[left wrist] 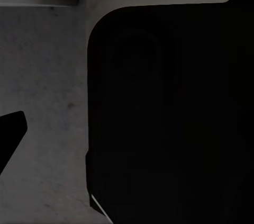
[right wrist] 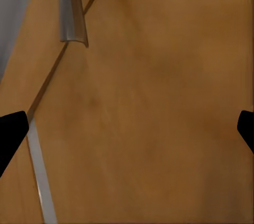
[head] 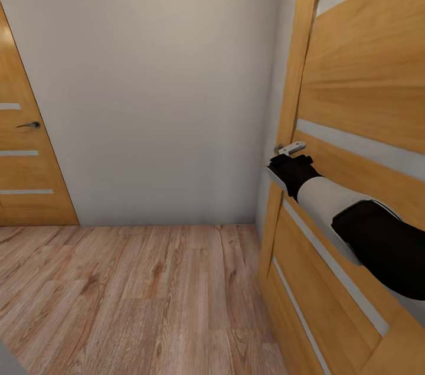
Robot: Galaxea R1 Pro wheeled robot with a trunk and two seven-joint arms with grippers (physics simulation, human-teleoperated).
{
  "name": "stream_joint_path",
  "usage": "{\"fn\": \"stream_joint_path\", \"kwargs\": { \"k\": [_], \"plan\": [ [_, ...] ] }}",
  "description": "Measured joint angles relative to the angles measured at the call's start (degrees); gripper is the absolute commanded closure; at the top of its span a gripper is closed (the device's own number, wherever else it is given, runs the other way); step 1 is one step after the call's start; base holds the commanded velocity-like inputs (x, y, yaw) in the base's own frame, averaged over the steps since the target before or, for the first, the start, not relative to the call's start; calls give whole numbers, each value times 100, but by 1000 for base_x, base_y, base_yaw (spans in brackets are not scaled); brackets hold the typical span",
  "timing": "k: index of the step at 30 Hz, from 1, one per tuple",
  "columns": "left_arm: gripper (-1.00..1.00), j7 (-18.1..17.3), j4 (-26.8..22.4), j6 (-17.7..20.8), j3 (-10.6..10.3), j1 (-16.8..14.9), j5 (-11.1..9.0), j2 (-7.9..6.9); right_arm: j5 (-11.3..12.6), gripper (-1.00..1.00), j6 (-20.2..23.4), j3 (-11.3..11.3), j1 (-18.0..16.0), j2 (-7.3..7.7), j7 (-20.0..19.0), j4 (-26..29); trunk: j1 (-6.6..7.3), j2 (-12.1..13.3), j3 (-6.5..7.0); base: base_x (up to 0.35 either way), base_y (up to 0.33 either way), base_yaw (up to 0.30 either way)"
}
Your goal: Move the two storage containers from the living room to the garage. In the garage, place one container on the floor and stack the other container on top of it (either order is fine).
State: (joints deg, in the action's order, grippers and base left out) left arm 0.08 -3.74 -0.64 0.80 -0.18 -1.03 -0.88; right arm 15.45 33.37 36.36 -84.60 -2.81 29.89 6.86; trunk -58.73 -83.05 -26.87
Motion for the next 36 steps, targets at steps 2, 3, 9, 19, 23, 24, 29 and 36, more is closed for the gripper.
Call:
{"fn": "stream_joint_path", "kwargs": {
  "k": [2, 3, 9, 19, 23, 24, 29, 36],
  "plan": [
    [-100, 0, 0, 0, 0, 0, 0, -1, -2, -100, -1, 4, 0, 31, 0, 0, 0, 0, 0, 0, 0, 0],
    [-100, 0, 0, 0, 0, 0, 0, -1, -2, -100, -1, 4, 0, 49, 0, 0, 0, 0, 0, 0, 0, 0],
    [-100, 0, 0, 0, 0, 0, 0, 0, 12, -100, -17, 5, 0, 192, -4, 2, 0, 0, 0, 0, 0, 0],
    [-100, 0, 0, 0, 0, 0, 0, 0, 5, -100, -10, -28, 0, 285, -3, 3, 0, 0, 0, 0, 0, 0],
    [-100, 0, 0, 0, 0, 0, 0, 0, 1, -100, -5, -31, 0, 285, 0, 4, 0, 0, 0, 0, 0, 0],
    [-100, 0, 0, 0, 0, 0, 0, 0, 3, -100, -6, -32, 0, 286, -1, 5, 0, 0, 0, 0, 0, 0],
    [-100, 0, 0, 0, 0, 0, 0, 0, 2, -100, -6, -33, 0, 285, -1, 4, 0, 0, 0, 0, 0, 0],
    [-100, 1, -1, 0, 0, 0, 0, 0, 22, -100, 15, -78, 1, 300, 0, 48, 0, -1, 0, 0, 0, 0]
  ]
}}
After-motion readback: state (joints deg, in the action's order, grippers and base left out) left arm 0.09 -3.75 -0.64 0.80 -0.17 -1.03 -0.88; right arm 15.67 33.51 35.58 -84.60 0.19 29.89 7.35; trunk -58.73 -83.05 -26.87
